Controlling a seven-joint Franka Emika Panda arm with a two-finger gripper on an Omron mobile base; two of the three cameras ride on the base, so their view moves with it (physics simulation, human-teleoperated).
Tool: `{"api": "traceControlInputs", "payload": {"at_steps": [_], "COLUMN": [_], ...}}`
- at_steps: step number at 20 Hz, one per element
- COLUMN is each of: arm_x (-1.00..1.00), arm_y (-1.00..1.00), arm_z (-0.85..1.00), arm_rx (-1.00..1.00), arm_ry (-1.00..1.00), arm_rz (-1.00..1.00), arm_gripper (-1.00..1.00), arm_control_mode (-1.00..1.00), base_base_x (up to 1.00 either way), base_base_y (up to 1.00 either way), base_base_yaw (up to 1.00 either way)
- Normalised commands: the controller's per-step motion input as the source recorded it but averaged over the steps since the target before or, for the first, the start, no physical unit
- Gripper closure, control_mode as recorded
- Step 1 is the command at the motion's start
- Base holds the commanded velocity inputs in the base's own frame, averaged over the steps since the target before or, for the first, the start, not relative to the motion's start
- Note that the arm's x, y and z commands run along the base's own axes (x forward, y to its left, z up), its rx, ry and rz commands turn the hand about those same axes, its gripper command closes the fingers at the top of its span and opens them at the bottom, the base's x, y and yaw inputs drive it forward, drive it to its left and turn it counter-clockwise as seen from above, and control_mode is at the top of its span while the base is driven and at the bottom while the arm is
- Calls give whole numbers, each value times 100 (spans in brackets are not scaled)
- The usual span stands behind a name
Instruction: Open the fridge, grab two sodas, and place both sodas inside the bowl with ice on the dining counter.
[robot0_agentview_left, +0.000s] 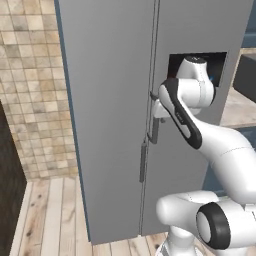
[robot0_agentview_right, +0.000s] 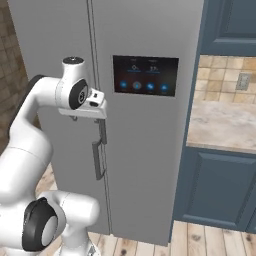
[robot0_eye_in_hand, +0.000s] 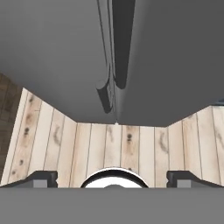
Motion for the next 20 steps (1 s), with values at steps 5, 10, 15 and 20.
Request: {"api": "traceControlInputs", "payload": {"at_steps": [5,10,15,20], "arm_x": [7,6,8,17], "arm_y": [-4,2,7,-13], "arm_z": [-47,-27,8,2], "arm_rx": [1,1,0,-1], "arm_ry": [-13,-31,-20,-10], "arm_rz": [1,10,1,-1], "arm_gripper": [-100,-100,-100,-100], "arm_control_mode": [-100,-100,-100,-100], "base_base_x": [0,0,0,0], "base_base_y": [0,0,0,0], "base_base_yaw": [0,0,0,0]}}
